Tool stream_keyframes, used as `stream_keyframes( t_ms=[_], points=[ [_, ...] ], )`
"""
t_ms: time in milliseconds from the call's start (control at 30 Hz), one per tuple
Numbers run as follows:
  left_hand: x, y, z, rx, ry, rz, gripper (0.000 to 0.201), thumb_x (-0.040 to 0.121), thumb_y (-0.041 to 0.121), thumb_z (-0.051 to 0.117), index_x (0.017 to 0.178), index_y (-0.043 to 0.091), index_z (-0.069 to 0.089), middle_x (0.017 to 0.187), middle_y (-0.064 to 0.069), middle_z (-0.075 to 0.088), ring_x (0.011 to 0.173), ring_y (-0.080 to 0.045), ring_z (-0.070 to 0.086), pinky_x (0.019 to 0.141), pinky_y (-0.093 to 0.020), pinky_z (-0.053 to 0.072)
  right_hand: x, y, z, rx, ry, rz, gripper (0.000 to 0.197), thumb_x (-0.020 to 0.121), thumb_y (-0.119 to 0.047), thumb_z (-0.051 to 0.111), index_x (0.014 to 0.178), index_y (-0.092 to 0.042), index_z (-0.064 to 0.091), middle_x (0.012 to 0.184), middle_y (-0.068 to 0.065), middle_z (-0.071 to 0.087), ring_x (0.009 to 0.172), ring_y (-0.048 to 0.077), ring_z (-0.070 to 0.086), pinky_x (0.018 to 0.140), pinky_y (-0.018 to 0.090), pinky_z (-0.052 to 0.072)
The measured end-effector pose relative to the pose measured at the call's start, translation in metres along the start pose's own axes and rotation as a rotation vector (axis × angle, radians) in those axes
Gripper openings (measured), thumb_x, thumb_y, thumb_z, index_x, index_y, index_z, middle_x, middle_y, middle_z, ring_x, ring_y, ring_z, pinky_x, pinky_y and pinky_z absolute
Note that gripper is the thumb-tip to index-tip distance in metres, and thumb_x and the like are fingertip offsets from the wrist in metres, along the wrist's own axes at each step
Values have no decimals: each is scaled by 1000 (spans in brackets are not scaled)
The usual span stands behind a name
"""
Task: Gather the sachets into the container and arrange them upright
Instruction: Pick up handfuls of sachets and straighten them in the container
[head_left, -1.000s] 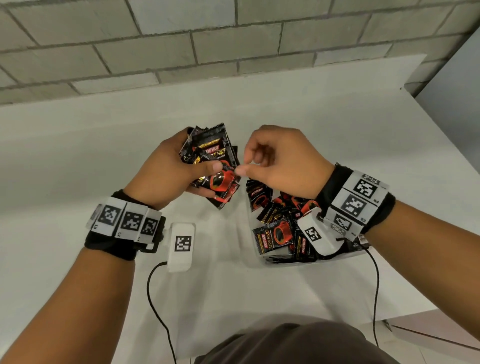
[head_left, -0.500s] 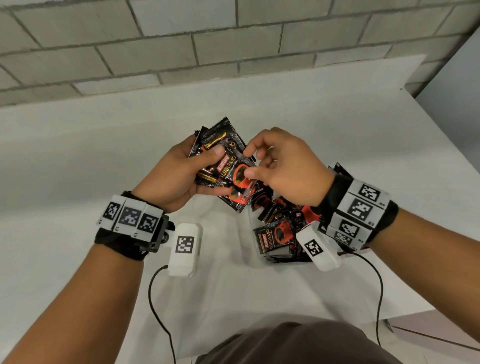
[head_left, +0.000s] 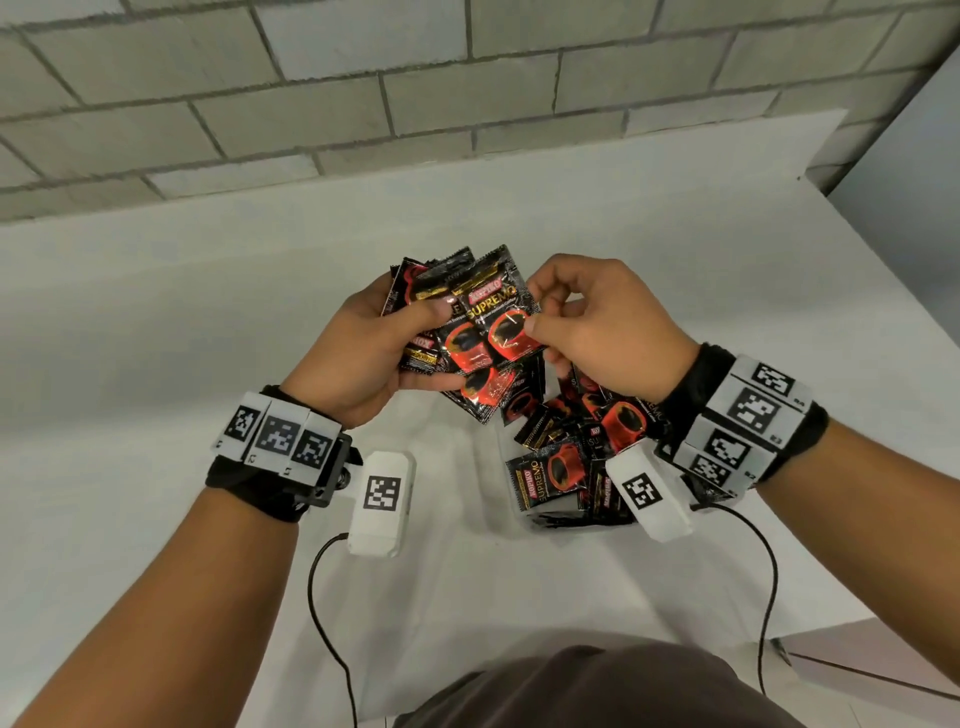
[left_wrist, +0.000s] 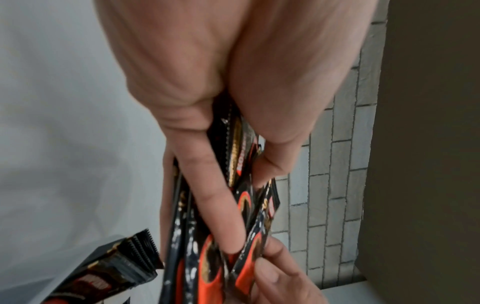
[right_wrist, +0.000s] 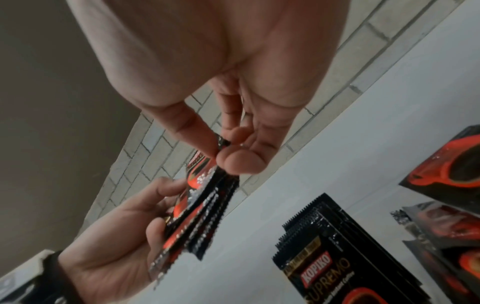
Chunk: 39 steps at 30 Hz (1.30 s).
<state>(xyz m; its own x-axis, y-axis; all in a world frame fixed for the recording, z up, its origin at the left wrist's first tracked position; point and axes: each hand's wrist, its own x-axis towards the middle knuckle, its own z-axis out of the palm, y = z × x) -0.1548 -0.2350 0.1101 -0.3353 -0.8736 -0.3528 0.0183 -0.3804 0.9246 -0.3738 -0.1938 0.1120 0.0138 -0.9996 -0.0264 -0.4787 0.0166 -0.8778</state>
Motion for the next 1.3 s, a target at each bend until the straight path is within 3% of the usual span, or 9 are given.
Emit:
stream_keyframes(
  t_ms=[100,267,433,633,800,967,1033,1133,1300],
  points=[
    [-1,-3,6,35,-43,16,28,96,1,63,119,18,63,106,-3,77,90,-25,77,60,-34,63,-4,-5,6,-37,-26,-26,19,86,-18,74,103,-18,65,82,-1,65,68,30,69,70,41,60],
    [-2,-4,4,51,-92,50,34,93,-3,64,120,17,62,106,-4,77,91,-26,77,65,-35,64,-7,-7,9,-35,45,-20,38,78,-32,84,111,-25,65,96,-7,65,66,24,69,70,32,57],
    [-2,-5,3,45,-129,51,42,92,-4,62,130,12,57,113,-9,75,95,-30,76,68,-39,64,-5,-3,4,-9,44,16,33,75,-24,88,103,-24,69,81,-6,67,64,10,61,71,29,55],
    [-1,-5,6,8,-160,19,44,93,1,62,135,9,55,116,-10,74,97,-27,76,68,-37,63,-7,-1,1,34,40,29,31,73,-18,89,100,-21,73,89,-3,69,79,27,70,81,45,60],
    [1,-5,8,16,-130,15,40,99,9,60,138,9,53,121,-13,72,100,-27,75,67,-37,63,-12,-2,0,-23,-3,-99,60,77,-11,82,124,-43,62,95,-3,62,77,20,66,77,34,59],
    [0,-3,8,14,-145,6,34,99,4,59,131,11,58,113,-8,75,98,-27,75,67,-39,64,-10,-2,4,-142,26,-117,43,79,-14,81,116,-29,65,98,-7,56,81,19,64,79,35,56],
    [-2,-2,7,-5,-139,-5,31,98,3,58,128,12,59,110,-8,75,96,-28,76,68,-41,65,-10,-3,3,-138,15,-117,50,79,-13,81,122,-31,61,102,-7,52,79,18,63,77,30,56],
    [-4,1,9,-43,-139,-42,37,97,15,59,133,7,58,114,-14,74,99,-32,75,68,-43,64,-9,-5,3,-169,-27,-137,55,79,-10,79,126,-33,61,104,-7,51,79,15,62,75,23,55],
    [-5,2,14,35,-117,-62,42,99,41,56,130,13,61,113,-11,75,97,-30,76,65,-43,64,-8,-9,4,-200,-64,-136,43,74,-7,81,109,-23,62,101,-6,56,75,16,62,69,26,54]
  ],
)
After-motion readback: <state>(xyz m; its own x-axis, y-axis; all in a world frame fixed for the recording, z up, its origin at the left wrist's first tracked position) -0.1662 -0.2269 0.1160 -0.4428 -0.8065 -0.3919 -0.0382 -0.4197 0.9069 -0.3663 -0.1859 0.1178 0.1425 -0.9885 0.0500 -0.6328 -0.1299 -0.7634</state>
